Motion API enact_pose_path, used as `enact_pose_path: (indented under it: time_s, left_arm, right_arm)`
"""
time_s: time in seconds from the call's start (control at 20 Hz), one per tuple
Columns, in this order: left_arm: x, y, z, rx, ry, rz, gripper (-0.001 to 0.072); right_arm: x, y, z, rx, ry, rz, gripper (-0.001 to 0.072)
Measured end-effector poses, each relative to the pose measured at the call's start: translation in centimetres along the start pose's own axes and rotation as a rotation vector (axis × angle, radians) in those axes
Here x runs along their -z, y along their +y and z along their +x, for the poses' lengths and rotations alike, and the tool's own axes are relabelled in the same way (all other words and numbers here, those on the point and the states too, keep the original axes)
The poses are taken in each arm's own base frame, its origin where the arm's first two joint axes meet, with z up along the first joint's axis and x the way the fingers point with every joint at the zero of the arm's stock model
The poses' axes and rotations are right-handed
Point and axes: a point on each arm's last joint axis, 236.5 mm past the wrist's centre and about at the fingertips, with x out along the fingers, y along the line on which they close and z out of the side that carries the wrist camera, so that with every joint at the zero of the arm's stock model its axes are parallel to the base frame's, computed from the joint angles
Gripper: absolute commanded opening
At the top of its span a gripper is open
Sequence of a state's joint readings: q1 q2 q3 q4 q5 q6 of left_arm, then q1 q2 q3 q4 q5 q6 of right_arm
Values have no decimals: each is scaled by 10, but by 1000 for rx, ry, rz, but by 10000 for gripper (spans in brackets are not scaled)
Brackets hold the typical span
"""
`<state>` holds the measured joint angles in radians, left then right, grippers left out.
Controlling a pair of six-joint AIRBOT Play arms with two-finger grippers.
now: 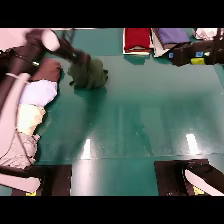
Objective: Fold the shirts.
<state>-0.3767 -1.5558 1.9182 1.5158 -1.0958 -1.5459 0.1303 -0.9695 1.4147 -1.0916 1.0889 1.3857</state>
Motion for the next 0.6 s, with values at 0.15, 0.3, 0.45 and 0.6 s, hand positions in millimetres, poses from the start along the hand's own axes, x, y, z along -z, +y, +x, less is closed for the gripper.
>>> enact_pose_path:
  time_s: [0.15, 0.3, 0.45, 0.6]
  left_arm:
    - [-68, 0, -117, -34, -266, 41, 18]
    - [-92, -20, -210, -22, -439, 86, 17]
    - [-84, -64, -230, 59, -450, 148, 19]
    - [-54, -128, -197, 181, -349, 234, 126]
  right_arm:
    - [-28, 9, -28, 11, -138, -26, 15]
    - [-51, 17, -56, 22, -262, -47, 16]
    - [-66, 21, -73, 31, -338, -61, 15]
    - [-83, 22, -87, 47, -375, -84, 16]
